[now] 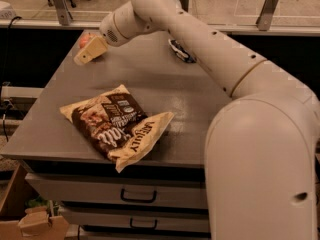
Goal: Pick apple
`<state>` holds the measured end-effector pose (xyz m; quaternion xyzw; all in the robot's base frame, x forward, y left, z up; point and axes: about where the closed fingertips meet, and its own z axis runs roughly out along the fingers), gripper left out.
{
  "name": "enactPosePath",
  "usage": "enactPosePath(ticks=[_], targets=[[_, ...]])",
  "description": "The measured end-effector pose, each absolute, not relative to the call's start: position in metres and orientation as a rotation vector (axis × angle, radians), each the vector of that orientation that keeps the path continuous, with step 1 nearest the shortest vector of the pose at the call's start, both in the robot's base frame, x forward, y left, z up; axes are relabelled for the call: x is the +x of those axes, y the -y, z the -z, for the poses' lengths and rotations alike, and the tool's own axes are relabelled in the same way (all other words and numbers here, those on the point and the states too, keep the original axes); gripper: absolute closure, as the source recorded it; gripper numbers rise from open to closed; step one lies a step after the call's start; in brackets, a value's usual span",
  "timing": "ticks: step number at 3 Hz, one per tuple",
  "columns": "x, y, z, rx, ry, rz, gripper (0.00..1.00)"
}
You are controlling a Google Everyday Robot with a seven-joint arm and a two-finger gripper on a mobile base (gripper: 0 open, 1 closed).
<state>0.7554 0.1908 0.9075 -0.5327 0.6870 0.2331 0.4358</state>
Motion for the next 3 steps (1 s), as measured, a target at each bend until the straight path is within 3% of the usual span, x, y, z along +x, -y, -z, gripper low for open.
enactPosePath(ticks=[2,3], targets=[[0.807,-0.218,-0.869,-1.066,-1.842,-0.673,0.00],[0.825,-0.221,-0.858,-0.997,-1.844,-0.673,0.18]])
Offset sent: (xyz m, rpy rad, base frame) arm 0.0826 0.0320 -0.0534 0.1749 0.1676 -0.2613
